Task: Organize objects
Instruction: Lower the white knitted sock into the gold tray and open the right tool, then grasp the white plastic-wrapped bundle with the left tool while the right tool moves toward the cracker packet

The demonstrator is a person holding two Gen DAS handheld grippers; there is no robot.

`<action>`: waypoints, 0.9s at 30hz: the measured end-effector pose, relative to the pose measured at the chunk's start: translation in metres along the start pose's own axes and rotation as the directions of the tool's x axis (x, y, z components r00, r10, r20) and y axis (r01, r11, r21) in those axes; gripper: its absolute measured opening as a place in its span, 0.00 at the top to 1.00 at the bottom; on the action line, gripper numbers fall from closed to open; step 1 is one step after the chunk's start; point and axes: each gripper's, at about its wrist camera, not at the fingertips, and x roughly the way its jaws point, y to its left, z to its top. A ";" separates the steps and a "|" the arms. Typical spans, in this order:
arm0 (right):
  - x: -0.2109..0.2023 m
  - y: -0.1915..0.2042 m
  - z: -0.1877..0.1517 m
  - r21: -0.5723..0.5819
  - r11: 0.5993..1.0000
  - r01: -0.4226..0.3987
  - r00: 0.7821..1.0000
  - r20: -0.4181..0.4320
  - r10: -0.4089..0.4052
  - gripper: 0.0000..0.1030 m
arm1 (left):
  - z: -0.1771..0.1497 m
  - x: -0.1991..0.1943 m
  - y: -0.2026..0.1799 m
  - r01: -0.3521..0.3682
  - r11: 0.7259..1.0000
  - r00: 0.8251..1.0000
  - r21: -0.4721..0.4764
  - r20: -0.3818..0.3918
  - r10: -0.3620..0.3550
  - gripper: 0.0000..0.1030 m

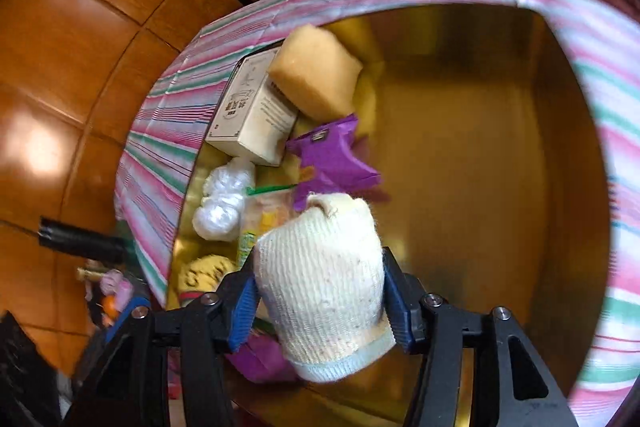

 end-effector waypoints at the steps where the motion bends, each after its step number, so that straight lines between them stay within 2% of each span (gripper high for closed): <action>1: 0.004 -0.002 0.001 0.018 1.000 -0.016 1.000 -0.005 0.017 0.41 | 0.000 0.001 0.000 -0.001 1.000 1.000 -0.001 -0.001 0.001 0.58; 3: 0.006 -0.008 0.004 0.050 0.996 -0.074 0.997 -0.008 0.075 0.32 | -0.001 0.001 0.000 0.000 1.000 1.000 0.001 -0.001 0.000 0.58; 4: 0.007 -0.010 0.004 0.058 0.994 -0.090 0.996 -0.011 0.091 0.24 | -0.001 0.001 0.000 -0.002 1.000 1.000 0.001 -0.001 0.002 0.58; 9: -0.016 -0.012 -0.005 0.015 0.996 -0.084 0.996 0.028 0.084 0.23 | 0.000 -0.001 -0.002 -0.004 1.000 1.000 0.005 0.005 0.004 0.58; 12: -0.040 -0.014 -0.014 -0.030 0.999 -0.038 0.996 0.075 0.040 0.22 | 0.001 -0.006 -0.007 0.001 1.000 1.000 0.020 0.015 -0.001 0.58; 16: -0.083 -0.022 -0.028 -0.088 0.995 0.055 0.986 0.163 -0.040 0.11 | 0.003 -0.012 -0.016 0.006 0.999 1.000 0.051 0.028 -0.007 0.58; 20: -0.126 -0.042 -0.040 -0.108 0.983 0.148 0.959 0.258 -0.116 0.01 | 0.005 -0.018 -0.029 0.016 0.996 0.999 0.087 0.039 -0.020 0.58; 27: -0.189 -0.104 -0.052 0.000 0.972 0.233 0.911 0.350 -0.219 0.00 | 0.005 -0.024 -0.061 0.042 0.985 0.998 0.168 0.039 -0.049 0.58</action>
